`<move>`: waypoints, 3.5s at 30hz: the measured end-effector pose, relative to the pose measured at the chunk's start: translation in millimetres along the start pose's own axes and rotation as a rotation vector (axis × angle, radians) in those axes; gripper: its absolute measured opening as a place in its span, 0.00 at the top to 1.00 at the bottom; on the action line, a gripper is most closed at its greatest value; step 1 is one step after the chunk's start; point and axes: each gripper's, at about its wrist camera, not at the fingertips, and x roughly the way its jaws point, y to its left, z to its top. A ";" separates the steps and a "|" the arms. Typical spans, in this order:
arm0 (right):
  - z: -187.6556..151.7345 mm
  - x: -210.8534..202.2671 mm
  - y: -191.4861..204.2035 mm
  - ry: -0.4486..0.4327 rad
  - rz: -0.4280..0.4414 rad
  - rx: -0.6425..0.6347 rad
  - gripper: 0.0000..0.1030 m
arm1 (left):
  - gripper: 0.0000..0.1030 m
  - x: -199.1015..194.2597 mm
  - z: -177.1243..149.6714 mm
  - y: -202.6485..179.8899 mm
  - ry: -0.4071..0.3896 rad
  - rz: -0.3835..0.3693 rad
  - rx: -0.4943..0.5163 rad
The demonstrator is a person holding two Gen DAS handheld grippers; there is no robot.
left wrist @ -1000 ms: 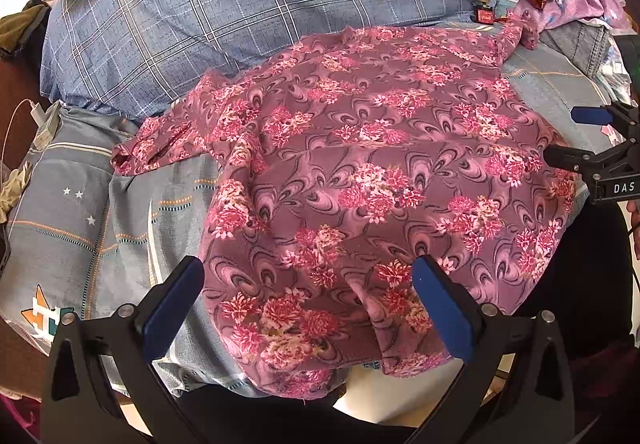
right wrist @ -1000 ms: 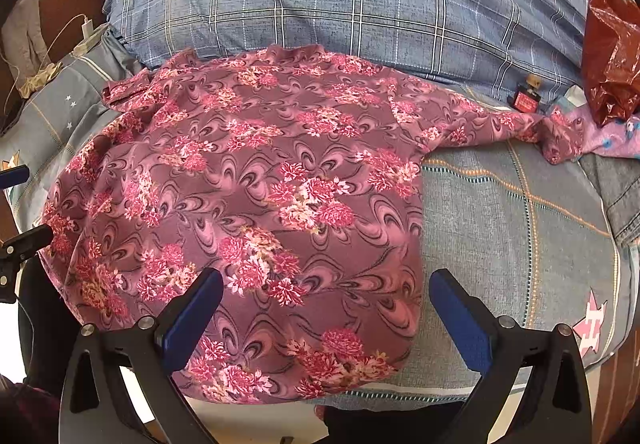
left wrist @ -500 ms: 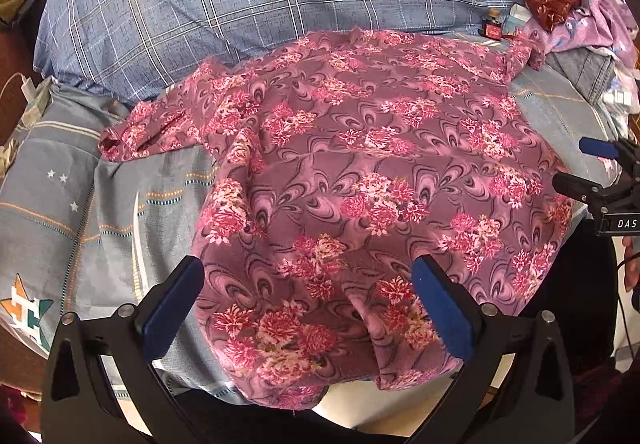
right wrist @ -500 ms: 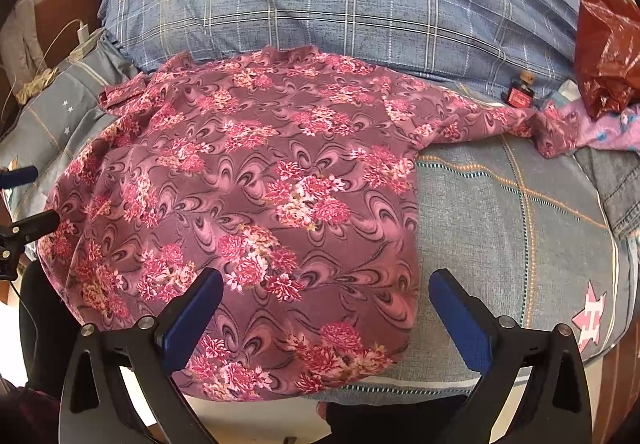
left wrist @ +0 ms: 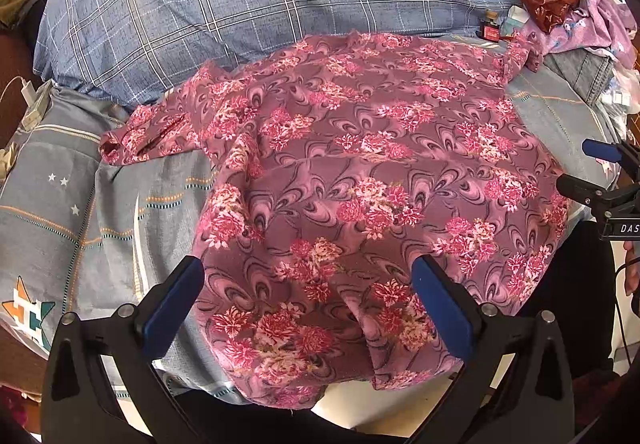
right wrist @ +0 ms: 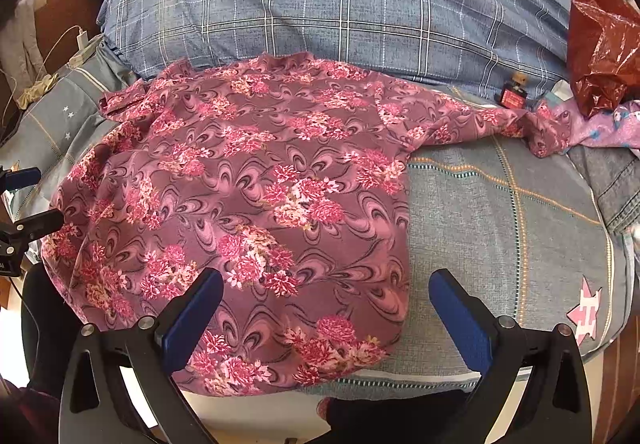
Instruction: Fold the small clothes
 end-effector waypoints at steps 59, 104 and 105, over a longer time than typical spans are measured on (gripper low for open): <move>-60.6 27.8 -137.1 0.065 0.300 0.481 0.53 | 0.22 54.1 -28.1 46.4 0.213 -0.283 -0.308; -56.0 32.7 -134.9 0.204 0.547 0.523 0.50 | 0.56 22.0 -49.2 103.3 0.176 -0.240 -0.489; -54.1 31.0 -132.7 0.188 0.540 0.510 0.49 | 0.43 21.2 -51.2 103.1 0.177 -0.252 -0.487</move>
